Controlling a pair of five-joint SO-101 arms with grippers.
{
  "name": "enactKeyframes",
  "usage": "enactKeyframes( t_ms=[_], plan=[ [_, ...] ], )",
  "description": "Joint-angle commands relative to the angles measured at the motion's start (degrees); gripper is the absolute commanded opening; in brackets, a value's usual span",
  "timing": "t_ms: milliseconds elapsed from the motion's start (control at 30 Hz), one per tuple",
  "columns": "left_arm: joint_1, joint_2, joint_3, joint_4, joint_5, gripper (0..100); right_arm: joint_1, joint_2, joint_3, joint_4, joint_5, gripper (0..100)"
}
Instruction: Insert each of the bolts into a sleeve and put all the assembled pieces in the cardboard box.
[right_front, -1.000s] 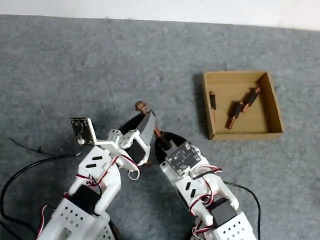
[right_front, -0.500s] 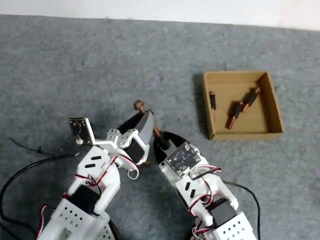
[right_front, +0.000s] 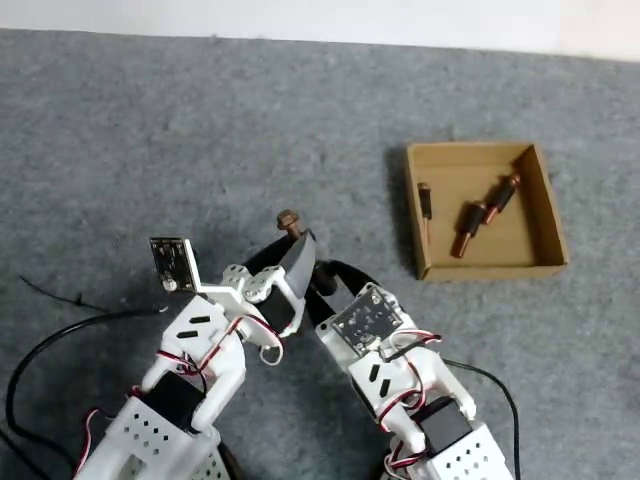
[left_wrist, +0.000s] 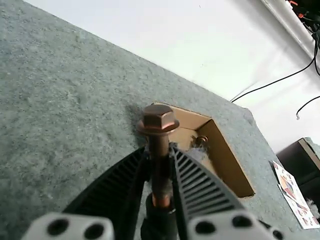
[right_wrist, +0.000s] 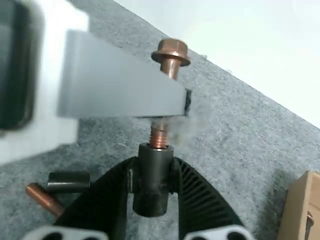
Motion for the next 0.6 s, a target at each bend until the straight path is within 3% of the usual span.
enactKeyframes(
  t_ms=[0,267,567],
  plan=[
    [-1.01,-0.66,0.57,-0.88,-0.18,0,0.75,-0.57,8.13,-2.15,0.09,0.5],
    [-1.01,-1.19,3.91,-0.79,-5.10,0,0.75,-0.04,8.13,-2.07,0.09,0.5],
    [-1.10,-1.19,4.88,-0.62,-5.36,0,2.59,-0.40,8.13,-2.15,0.09,0.5]
  ],
)
